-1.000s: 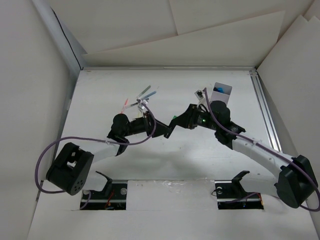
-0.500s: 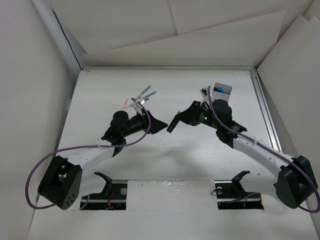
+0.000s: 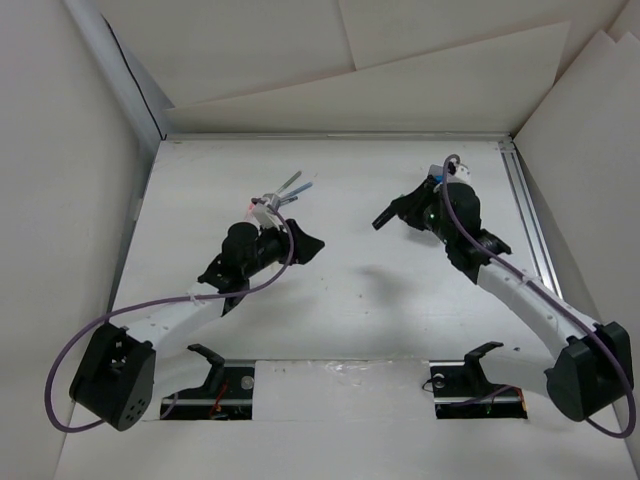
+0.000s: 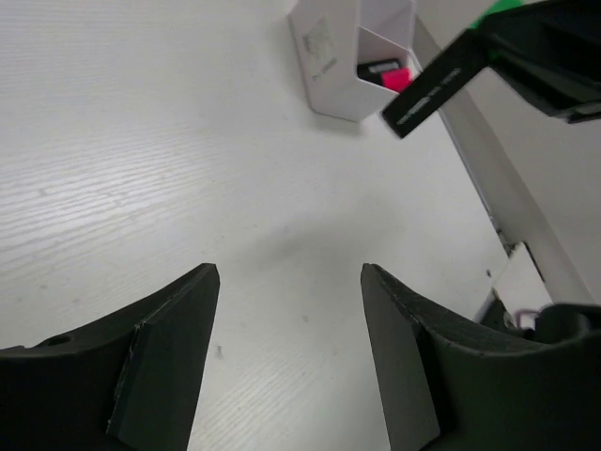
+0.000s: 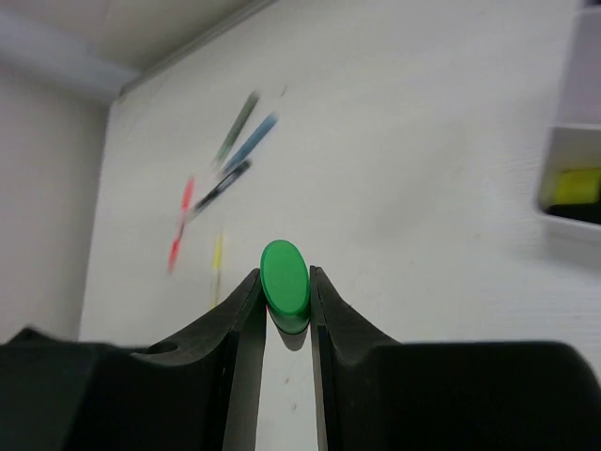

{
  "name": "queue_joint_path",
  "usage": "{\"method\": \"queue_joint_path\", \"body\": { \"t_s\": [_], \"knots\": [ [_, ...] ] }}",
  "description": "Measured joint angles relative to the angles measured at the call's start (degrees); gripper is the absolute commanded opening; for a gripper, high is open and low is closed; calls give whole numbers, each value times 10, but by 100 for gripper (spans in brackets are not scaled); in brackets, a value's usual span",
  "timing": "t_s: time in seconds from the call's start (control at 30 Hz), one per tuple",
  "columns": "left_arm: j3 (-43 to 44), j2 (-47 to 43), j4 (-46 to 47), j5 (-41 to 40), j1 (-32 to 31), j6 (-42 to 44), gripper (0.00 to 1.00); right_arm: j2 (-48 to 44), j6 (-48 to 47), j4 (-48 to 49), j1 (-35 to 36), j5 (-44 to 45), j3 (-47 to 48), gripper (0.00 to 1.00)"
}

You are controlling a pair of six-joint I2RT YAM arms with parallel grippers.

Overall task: Sort the stationery into containers
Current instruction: Place the pen in the storage box.

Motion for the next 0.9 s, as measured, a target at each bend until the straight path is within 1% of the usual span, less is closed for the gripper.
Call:
{"method": "queue_joint_path", "body": {
  "t_s": [0.17,0.2,0.33,0.53,0.73,0.87,0.9],
  "knots": [
    [5,0,-58,-113,-1,2,58,20,-3,-75,-9,210,64,11],
    [7,1,-71,-134,-1,2,56,32,-3,-85,-15,244,78,10],
    [8,5,-101,-198,-1,1,53,89,0,-109,-41,336,104,10],
    [8,5,-114,-240,-1,2,52,163,5,-132,-69,389,106,9],
    [8,5,-113,-252,-1,2,52,178,10,-132,-75,406,114,9],
    [8,8,-112,-252,-1,2,48,189,10,-130,-74,411,118,9],
    [8,10,-112,-252,-1,2,44,192,10,-130,-74,412,118,11]
  ]
}}
